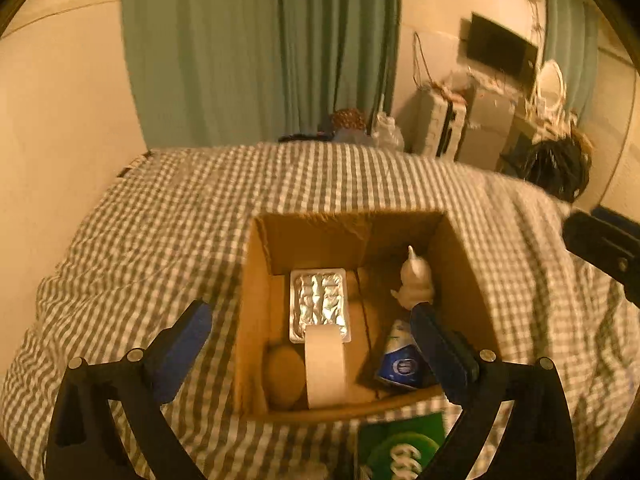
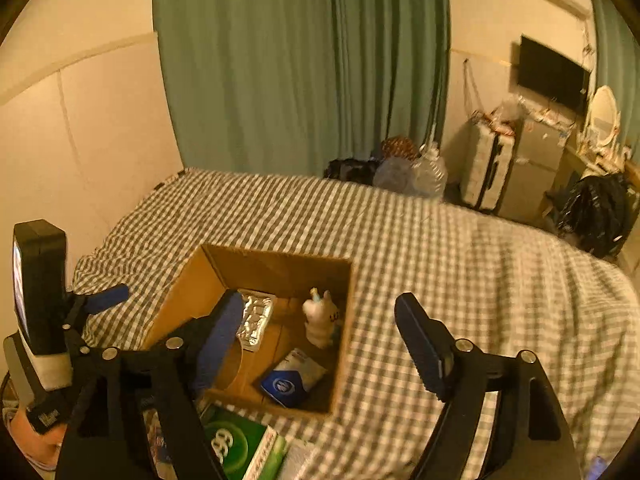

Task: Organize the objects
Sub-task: 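Carry blister pack and plush toy over the box and release both inside, then grasp the clear plastic jar with the left gripper while the right grasps the green medicine box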

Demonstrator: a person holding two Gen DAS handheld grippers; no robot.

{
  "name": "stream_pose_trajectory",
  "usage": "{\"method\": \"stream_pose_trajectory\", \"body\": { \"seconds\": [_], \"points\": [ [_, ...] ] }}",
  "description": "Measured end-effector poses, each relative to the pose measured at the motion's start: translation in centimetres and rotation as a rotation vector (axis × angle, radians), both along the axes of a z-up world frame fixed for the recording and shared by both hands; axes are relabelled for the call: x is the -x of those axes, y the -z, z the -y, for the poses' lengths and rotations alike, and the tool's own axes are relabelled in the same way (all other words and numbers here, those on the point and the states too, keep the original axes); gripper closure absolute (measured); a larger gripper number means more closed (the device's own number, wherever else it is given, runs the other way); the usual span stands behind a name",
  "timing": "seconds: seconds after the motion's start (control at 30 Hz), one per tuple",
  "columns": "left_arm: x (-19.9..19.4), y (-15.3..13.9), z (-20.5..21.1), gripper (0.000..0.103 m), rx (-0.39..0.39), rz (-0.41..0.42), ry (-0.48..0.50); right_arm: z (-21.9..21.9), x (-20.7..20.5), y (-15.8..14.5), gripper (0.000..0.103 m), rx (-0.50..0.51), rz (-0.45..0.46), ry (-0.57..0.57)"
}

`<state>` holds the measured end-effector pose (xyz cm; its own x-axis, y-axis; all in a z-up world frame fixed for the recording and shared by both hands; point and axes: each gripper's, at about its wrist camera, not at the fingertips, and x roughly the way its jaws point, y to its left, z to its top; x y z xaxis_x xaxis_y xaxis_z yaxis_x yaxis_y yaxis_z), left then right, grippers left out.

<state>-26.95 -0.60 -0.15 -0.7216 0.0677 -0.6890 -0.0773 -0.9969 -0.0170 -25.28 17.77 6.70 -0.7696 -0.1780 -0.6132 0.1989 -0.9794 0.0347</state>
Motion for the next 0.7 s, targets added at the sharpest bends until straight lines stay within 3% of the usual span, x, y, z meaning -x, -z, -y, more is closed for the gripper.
{"method": "stream_pose_trajectory", "body": {
  "seconds": [0.17,0.37,0.53,0.7],
  "points": [
    [-5.3,-5.9,1.0,0.0,-0.014,-0.145,-0.028,-1.3,-5.3,-4.3,0.012,0.009,-0.07,-0.007],
    [-11.2,-10.4,2.1,0.0,0.006,-0.248,-0.053,-1.1,-11.4,-7.0,0.0,-0.011,-0.128,-0.016],
    [-15.1,-10.6,3.5,0.0,-0.004,-0.256,-0.093,-0.4,-15.0,-6.0,0.0,-0.045,-0.107,-0.025],
    [-17.0,-7.6,5.1,0.0,-0.031,-0.199,-0.143,0.2,-17.8,-2.9,0.0,-0.077,-0.105,-0.008]
  ]
}}
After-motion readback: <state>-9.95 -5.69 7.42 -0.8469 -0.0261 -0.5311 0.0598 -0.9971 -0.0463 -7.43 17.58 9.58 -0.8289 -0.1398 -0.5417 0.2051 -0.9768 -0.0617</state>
